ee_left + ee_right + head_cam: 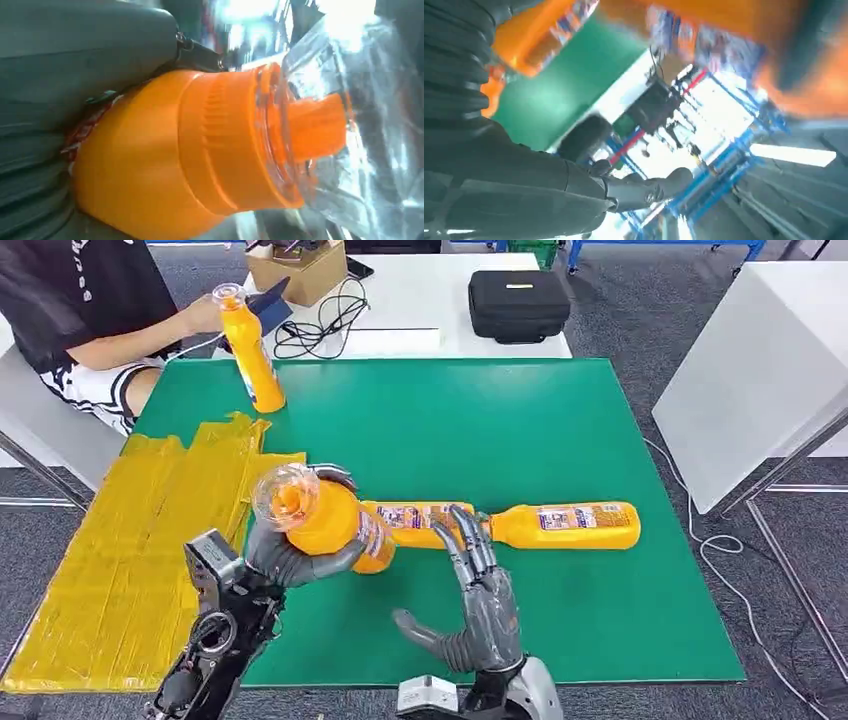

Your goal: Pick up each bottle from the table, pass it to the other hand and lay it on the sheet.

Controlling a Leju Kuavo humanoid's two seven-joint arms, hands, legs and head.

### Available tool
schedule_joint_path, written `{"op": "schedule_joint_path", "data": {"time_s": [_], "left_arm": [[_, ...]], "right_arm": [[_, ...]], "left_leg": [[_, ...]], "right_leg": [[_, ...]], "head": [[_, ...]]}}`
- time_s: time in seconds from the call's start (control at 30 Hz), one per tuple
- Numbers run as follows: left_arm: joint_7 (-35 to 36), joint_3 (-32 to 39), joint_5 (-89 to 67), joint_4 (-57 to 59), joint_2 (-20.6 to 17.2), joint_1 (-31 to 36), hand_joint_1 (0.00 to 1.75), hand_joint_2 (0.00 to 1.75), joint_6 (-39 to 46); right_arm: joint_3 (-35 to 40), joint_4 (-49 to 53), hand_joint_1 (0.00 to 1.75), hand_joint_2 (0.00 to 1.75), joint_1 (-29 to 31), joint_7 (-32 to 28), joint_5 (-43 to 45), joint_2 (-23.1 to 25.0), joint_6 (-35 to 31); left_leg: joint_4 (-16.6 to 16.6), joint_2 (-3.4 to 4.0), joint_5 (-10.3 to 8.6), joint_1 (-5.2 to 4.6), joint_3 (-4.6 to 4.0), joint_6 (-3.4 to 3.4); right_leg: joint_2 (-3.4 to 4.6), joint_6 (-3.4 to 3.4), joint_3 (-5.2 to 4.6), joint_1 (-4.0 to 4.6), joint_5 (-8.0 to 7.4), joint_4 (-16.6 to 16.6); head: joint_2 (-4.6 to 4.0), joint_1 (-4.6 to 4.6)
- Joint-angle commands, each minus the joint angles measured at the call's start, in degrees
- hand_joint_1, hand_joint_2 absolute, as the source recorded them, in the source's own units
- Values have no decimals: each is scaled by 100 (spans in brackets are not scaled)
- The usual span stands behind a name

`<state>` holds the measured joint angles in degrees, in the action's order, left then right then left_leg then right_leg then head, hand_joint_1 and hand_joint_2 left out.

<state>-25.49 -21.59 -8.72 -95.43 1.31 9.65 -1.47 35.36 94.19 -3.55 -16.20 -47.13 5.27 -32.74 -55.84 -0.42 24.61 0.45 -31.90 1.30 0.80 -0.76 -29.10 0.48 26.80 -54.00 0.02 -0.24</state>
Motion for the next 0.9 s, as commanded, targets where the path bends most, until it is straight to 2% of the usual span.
{"op": "schedule_joint_path", "data": {"time_s": [0.03, 0.07, 0.17, 0.27, 0.33, 0.47, 0.57, 0.6, 0.63, 0.73, 0.83, 0.9], "left_arm": [[-50, 69, -2300, -262, 168, 144, 175, 175, 1861], [-3, 9, -2475, -304, 125, 158, 175, 175, 1986], [505, 32, -4477, -113, 32, 329, 175, 175, 3322], [637, 92, -4854, 11, -25, 402, 175, 175, 3455], [1342, 83, -6575, 295, -191, 539, 175, 175, 3561], [2172, -102, -8128, 679, -527, 854, 175, 175, 2667], [2278, -174, -8128, 788, -599, 954, 175, 175, 2557], [2621, -468, -8128, 888, -851, 1110, 175, 175, 2300], [2739, -543, -8128, 1033, -893, 1173, 175, 175, 2020], [3395, -494, -8128, 1501, -902, 1276, 175, 175, 1221], [3453, -78, -8128, 1934, -803, 1251, 175, 175, 578], [3455, -17, -8128, 2034, -820, 1265, 175, 175, 560]], "right_arm": [[-453, 1159, 0, 175, -376, 54, -311, -335, -107], [-512, 1267, 0, 175, -435, 92, -434, -348, -132], [-673, 1607, 0, 175, -651, 240, -766, -397, -155], [-687, 1634, 0, 175, -716, 254, -809, -443, -197], [-720, 1622, 0, 175, -801, 323, -892, -534, -263], [-860, 1658, 0, 175, -892, 270, -818, -603, -210], [-891, 1647, 0, 175, -876, 248, -767, -606, -170], [-944, 1624, 0, 175, -870, 210, -724, -564, -131], [-987, 1615, 0, 175, -878, 202, -726, -538, -96], [-1135, 1670, 0, 175, -954, 337, -1021, -493, 4], [-1445, 1918, 0, 175, -1110, 620, -1353, -567, -7], [-1535, 2004, 0, 175, -1181, 646, -1351, -634, -11]], "left_leg": [[-5, -7, 9, -1, 10, 1], [-3, -8, 3, -2, 2, 0], [-4, -15, 5, -2, 6, 0], [-2, -13, 3, -1, 8, -1], [3, -11, 1, -1, 12, -1], [7, -15, 0, -2, 19, -2], [4, -14, -1, -1, 17, -2], [4, -6, 0, -2, 15, -2], [2, -3, -1, 0, 12, -2], [7, -12, 0, -2, 25, -3], [6, 0, 1, -2, 25, -1], [6, 2, -2, -5, 17, 1]], "right_leg": [[-17, -12, 17, -1, 9, 1], [-14, -8, 7, -2, 5, 0], [-24, -9, 11, -2, 10, -1], [-20, -6, 12, -1, 7, 1], [-19, -5, 17, -1, 5, 6], [-24, -7, 24, -3, 5, 8], [-23, -6, 22, -1, 4, 7], [-13, -5, 15, -3, 3, 4], [-10, -3, 11, 0, 2, 3], [-27, -6, 27, -2, 7, 8], [-14, -6, 24, -2, 5, 7], [-11, -4, 15, -4, 3, 4]], "head": [[0, 2], [0, 2], [0, 4], [0, 2], [0, 2], [0, 4], [0, 4], [0, 0], [0, 2], [0, 2], [0, 2], [0, 0]]}}
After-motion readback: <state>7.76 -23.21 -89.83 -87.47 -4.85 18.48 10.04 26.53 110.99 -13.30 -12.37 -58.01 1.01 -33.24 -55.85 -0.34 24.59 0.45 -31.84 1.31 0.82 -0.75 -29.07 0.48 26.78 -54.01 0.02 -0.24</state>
